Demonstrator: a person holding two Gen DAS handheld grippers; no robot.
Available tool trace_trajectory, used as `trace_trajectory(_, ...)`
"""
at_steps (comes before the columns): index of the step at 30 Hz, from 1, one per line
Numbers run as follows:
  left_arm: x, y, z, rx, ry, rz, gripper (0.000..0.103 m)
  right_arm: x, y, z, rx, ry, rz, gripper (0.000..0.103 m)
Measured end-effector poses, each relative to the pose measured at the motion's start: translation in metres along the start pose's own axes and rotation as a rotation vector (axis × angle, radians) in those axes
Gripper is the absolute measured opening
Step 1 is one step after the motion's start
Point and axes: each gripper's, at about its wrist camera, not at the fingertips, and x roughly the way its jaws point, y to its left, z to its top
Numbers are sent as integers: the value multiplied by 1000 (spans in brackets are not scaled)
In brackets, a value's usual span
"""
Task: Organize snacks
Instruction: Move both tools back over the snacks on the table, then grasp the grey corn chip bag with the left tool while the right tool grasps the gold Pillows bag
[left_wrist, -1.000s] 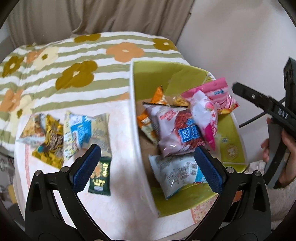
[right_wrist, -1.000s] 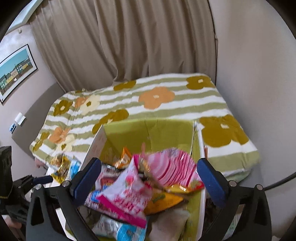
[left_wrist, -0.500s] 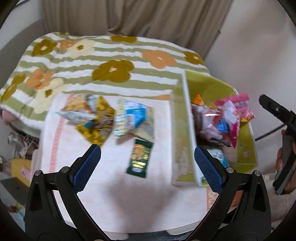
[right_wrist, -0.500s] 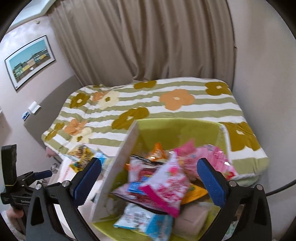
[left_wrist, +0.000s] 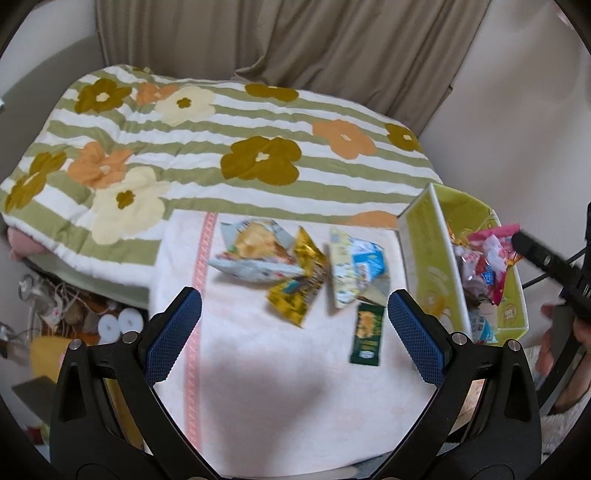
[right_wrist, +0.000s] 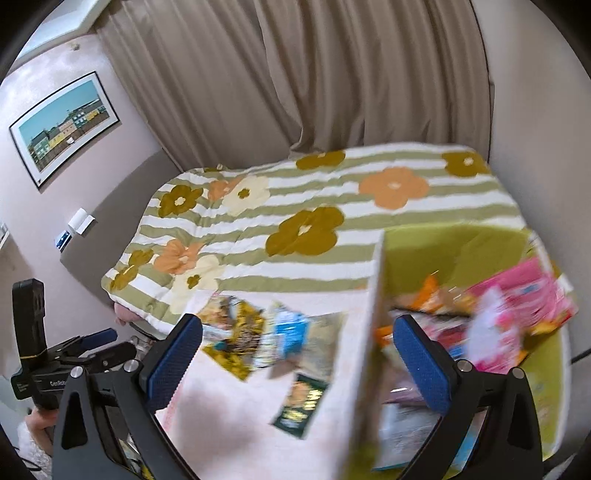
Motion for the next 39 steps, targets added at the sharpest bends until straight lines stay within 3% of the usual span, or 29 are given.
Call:
trace_trajectory(5,19,45,26,29,34,-40,101,41,37,-20,76,63,21,103)
trace_trajectory(11,65,77,50,49,119,-98,101,96,52,-57,323,138,63,103)
trace_trajectory(16,114,85,58,36,200,-138,101,136,48,-90,539,187,103,103)
trace_trajectory(20,154,78,59,40,261,-161,101,153,39,-103,642,152,108,103)
trace_trajectory(30,221,65,60,77,326,-93,98,179,24,-103,730,91,91,103)
trace_trajectory(34,233,65,53,114,366,-101,93,190,22,-101,731,104,88,103)
trace_trajectory(36,233,66,47,139,383,-101,86,191,23,-98,720,109,80,103)
trace_trajectory(39,231,73,40,152,408,-103,85,193,21,-96,709,110,68,103)
